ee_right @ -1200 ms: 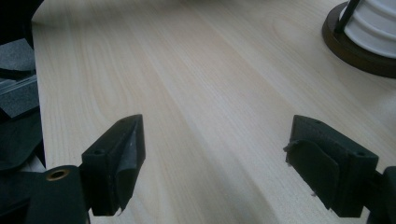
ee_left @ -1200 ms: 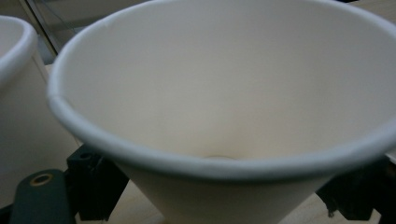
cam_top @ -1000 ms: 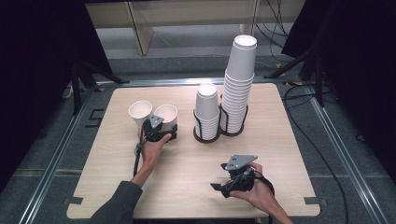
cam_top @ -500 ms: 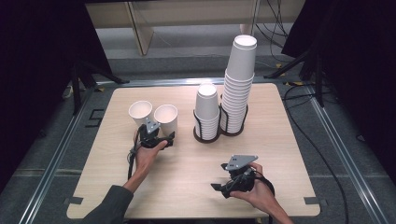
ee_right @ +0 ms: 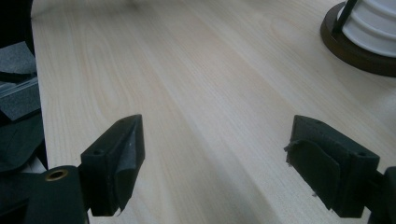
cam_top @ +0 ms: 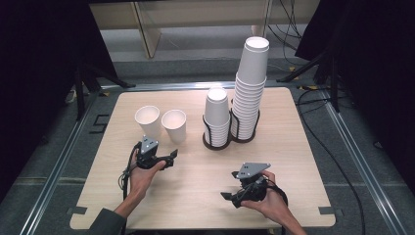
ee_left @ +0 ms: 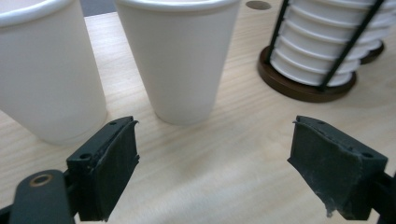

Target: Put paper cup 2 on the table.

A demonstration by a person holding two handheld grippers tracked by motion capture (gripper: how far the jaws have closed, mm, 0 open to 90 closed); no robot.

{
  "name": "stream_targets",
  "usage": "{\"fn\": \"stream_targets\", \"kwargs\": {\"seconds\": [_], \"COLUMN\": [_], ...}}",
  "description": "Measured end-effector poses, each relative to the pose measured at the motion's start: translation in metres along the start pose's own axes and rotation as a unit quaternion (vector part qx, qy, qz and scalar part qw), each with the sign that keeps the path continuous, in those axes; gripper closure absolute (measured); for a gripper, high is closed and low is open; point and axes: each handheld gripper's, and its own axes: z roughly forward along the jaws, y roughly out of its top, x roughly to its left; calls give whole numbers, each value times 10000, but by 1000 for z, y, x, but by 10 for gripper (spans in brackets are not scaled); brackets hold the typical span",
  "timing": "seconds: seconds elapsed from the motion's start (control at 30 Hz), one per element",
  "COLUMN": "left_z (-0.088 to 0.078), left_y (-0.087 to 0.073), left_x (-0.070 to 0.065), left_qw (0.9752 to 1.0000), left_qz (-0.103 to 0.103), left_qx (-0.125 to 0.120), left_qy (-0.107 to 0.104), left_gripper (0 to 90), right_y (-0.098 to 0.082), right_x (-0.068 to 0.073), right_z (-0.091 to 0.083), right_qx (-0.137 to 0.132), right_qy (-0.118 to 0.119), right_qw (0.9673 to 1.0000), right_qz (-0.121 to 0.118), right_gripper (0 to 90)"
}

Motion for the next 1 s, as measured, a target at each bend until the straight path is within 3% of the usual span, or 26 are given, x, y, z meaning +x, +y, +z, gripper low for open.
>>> {"fn": "stream_targets", "kwargs": {"seconds": [0.2,0.23,0.57,0.6,0.73,1.0], "left_z": [-20,-23,-47,-49,-55,-61], "left_y": [-4,-4,-16,-17,-24,-34], "left_x": [-10,-11,-27,-29,-34,-43], "left_qw": [9997,9996,9981,9980,9968,9938], "left_qz": [131,144,206,214,298,344], "left_qx": [-78,-98,-174,-164,-216,-261], "left_qy": [-182,-200,-560,-570,-706,-1027], "left_gripper": [143,143,143,143,143,143], "right_y": [-1,-1,-2,-3,-3,-4], "right_x": [1,2,0,2,2,2], "right_z": [0,-1,-3,-4,-4,-5], "right_qx": [3,20,-79,-37,-92,-249], "right_qy": [9,35,-10,17,25,21], "right_qw": [10000,9999,9999,9998,9999,9994], "right_qz": [28,121,87,213,141,245], "right_gripper": [198,198,196,195,188,163]}}
